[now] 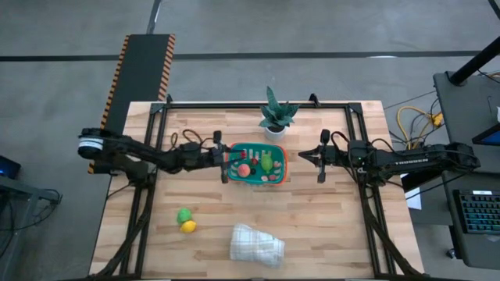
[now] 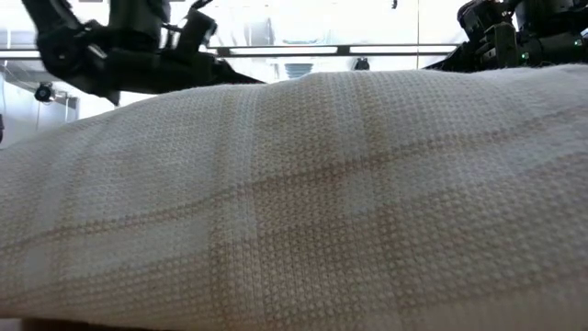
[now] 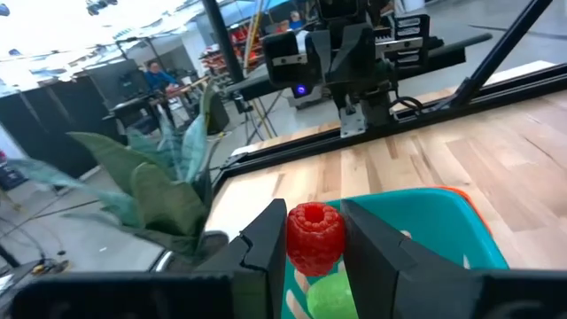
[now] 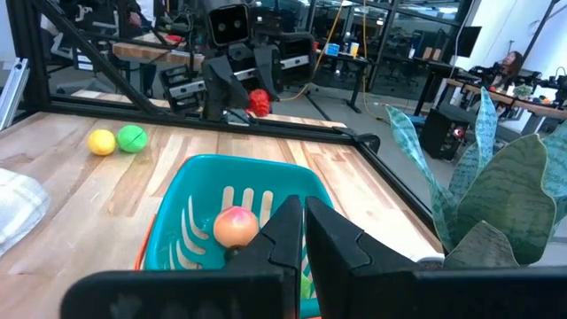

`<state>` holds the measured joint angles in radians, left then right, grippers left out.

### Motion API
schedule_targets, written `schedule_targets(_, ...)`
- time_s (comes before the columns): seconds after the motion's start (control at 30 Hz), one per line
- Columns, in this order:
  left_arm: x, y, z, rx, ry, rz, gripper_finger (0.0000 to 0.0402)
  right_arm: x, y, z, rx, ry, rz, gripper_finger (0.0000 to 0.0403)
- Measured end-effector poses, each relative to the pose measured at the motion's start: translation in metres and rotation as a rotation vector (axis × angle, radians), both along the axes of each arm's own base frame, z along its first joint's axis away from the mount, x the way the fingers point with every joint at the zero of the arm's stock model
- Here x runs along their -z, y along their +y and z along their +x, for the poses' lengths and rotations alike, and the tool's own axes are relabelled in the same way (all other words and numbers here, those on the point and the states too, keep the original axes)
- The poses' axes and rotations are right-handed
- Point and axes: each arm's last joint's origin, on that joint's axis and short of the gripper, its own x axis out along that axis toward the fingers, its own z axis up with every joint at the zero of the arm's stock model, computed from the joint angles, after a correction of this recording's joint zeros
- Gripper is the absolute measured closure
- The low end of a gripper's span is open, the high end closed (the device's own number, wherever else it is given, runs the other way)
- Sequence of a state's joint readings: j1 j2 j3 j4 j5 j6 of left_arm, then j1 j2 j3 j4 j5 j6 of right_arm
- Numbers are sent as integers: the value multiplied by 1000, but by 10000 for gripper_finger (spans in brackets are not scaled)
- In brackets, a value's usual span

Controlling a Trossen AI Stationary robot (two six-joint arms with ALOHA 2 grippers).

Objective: Build produce basket
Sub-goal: Put the red raspberry into the blue basket

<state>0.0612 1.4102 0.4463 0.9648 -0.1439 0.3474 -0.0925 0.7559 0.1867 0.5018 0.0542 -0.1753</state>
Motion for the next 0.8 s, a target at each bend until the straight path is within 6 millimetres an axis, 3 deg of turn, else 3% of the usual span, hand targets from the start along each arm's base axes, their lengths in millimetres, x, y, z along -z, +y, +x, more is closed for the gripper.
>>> schedule_targets(0.3, -1, 15, 36, 47, 38, -1, 331, 0, 0, 0, 0, 5, 0, 394)
schedule_targets(0.53, -6, 19, 59, 42, 221, -31, 331, 1, 0, 0, 0, 10, 0, 394)
schedule_targets(0.8, -17, 21, 70, 26, 369, -45, 331, 2, 0, 0, -1, 18, -4, 394)
